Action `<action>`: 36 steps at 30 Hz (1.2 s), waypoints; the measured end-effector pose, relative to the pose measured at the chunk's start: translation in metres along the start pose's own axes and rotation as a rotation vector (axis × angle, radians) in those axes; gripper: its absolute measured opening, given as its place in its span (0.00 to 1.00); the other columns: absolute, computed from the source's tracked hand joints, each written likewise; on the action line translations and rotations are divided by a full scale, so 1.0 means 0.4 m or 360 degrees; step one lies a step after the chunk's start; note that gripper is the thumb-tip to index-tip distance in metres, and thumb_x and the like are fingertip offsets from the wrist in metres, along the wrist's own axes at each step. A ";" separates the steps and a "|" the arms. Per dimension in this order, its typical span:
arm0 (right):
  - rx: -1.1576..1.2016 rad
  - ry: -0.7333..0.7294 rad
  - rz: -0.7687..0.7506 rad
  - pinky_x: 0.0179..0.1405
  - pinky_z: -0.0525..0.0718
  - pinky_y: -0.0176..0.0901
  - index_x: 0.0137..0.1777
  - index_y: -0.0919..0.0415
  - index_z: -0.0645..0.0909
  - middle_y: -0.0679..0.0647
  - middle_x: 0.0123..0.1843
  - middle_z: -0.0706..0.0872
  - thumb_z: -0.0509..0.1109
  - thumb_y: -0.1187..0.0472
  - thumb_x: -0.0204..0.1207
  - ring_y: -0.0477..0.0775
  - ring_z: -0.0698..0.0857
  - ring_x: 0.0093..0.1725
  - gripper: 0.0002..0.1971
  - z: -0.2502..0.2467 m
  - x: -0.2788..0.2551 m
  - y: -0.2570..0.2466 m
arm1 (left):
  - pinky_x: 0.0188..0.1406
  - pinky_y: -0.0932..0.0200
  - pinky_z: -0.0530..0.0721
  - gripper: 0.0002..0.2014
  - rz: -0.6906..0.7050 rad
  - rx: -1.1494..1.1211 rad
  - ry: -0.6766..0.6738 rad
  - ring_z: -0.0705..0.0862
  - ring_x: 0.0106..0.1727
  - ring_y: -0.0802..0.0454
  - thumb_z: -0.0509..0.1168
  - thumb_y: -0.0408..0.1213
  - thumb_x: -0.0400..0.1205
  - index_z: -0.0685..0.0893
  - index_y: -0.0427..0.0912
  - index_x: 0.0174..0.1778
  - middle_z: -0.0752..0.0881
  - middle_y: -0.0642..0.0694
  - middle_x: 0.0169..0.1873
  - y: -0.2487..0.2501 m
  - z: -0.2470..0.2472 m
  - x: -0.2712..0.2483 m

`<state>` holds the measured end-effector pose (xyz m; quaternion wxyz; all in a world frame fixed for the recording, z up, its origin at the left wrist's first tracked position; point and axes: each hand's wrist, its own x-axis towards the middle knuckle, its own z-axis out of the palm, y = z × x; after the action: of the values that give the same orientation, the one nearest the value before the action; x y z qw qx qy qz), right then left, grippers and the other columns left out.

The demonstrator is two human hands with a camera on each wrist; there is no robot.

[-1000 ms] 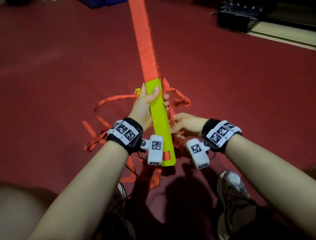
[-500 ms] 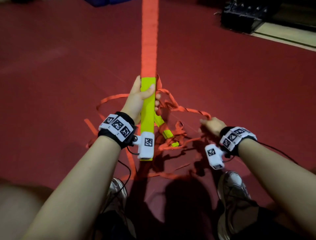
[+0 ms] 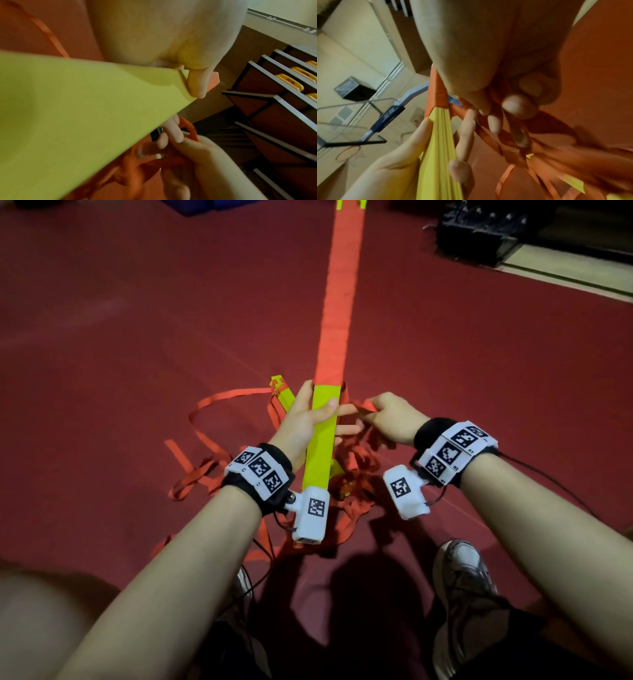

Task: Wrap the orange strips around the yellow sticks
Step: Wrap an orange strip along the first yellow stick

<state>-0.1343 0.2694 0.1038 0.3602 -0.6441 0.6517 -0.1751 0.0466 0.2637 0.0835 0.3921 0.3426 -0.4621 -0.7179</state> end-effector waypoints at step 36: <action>0.0463 0.0074 0.0130 0.41 0.92 0.51 0.40 0.67 0.83 0.63 0.32 0.89 0.66 0.78 0.80 0.56 0.90 0.30 0.11 -0.037 0.019 0.089 | 0.29 0.58 0.83 0.13 0.0139 0.0152 0.0300 0.83 0.32 0.50 0.63 0.27 0.87 0.74 0.48 0.62 0.90 0.41 0.51 0.021 -0.073 0.019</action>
<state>-0.1690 0.2623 0.0873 0.4414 -0.5538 0.6534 -0.2676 0.0700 0.2434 0.0804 0.4479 0.4064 -0.4712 -0.6420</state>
